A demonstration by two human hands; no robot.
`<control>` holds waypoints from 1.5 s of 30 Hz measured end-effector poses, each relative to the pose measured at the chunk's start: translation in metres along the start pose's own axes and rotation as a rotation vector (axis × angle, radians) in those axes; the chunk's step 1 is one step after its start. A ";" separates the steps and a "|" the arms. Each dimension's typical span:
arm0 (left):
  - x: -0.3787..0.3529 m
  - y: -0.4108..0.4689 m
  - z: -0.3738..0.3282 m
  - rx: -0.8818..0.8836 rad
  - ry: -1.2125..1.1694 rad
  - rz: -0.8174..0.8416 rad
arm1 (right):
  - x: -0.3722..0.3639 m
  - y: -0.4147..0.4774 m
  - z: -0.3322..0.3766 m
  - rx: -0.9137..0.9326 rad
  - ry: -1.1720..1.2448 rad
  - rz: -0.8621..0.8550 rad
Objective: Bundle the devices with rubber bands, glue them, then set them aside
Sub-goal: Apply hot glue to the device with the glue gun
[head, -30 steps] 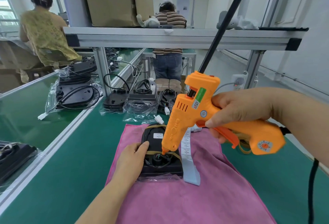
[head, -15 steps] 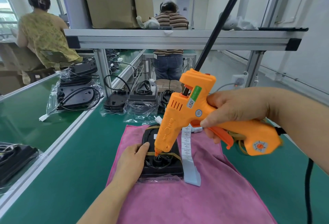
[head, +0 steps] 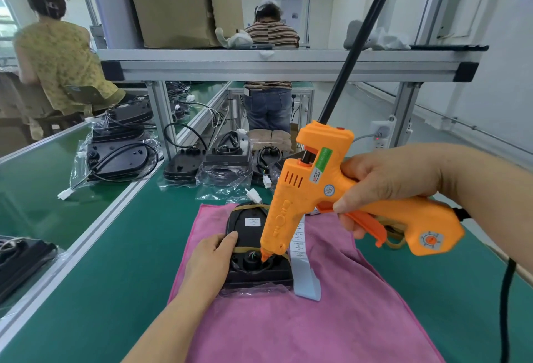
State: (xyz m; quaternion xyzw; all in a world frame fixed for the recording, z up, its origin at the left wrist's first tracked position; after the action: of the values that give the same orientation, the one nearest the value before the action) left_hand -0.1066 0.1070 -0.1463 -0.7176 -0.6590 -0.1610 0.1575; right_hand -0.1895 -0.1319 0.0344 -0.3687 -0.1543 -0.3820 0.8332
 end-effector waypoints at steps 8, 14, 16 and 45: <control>0.001 0.001 -0.002 -0.031 0.030 -0.021 | 0.000 -0.003 -0.032 0.135 0.339 -0.088; 0.000 0.001 -0.003 -0.038 0.012 -0.016 | -0.001 -0.005 -0.084 0.260 0.805 -0.306; 0.000 0.001 -0.003 -0.040 0.014 -0.013 | -0.008 0.002 -0.108 0.214 0.969 -0.391; 0.001 -0.002 -0.003 0.018 -0.033 0.004 | -0.019 0.003 -0.129 -0.475 -0.111 -0.601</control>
State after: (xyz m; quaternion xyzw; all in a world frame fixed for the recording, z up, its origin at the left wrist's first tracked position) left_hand -0.1085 0.1066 -0.1427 -0.7201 -0.6615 -0.1429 0.1533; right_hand -0.2034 -0.2152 -0.0655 -0.5100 -0.2076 -0.6138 0.5657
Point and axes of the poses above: each hand's wrist, its own y-axis towards the middle knuckle, its own x-axis out of the back of the hand, z = x × y, the point moved 7 cm from there along y, towards the middle knuckle, and after that the axes turned 5 degrees about z, right-handed, at the moved point
